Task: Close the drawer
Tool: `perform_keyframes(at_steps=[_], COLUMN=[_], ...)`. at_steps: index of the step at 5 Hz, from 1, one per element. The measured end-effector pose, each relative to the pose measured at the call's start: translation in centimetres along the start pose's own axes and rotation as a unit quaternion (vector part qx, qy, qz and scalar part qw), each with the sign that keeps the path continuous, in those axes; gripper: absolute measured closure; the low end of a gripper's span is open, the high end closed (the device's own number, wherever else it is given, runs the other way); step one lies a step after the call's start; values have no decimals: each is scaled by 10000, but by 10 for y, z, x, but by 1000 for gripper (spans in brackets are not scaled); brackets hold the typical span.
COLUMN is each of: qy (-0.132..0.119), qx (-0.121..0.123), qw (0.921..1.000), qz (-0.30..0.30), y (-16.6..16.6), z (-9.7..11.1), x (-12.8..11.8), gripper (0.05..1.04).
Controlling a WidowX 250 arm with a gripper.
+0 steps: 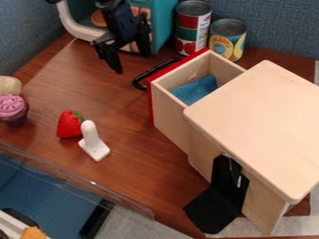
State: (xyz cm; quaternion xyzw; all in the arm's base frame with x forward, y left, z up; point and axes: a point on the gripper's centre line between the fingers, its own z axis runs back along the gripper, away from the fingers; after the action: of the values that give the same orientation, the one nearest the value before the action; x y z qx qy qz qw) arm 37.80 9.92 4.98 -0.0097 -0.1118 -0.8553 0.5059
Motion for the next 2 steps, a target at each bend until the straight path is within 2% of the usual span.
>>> perform_keyframes(at_steps=[1, 2], qy=[96, 225], qx=[-107, -143], qw=[9998, 9996], qz=[-101, 89], y=[18, 23], z=[-12, -21], x=[6, 2], gripper=[83, 84])
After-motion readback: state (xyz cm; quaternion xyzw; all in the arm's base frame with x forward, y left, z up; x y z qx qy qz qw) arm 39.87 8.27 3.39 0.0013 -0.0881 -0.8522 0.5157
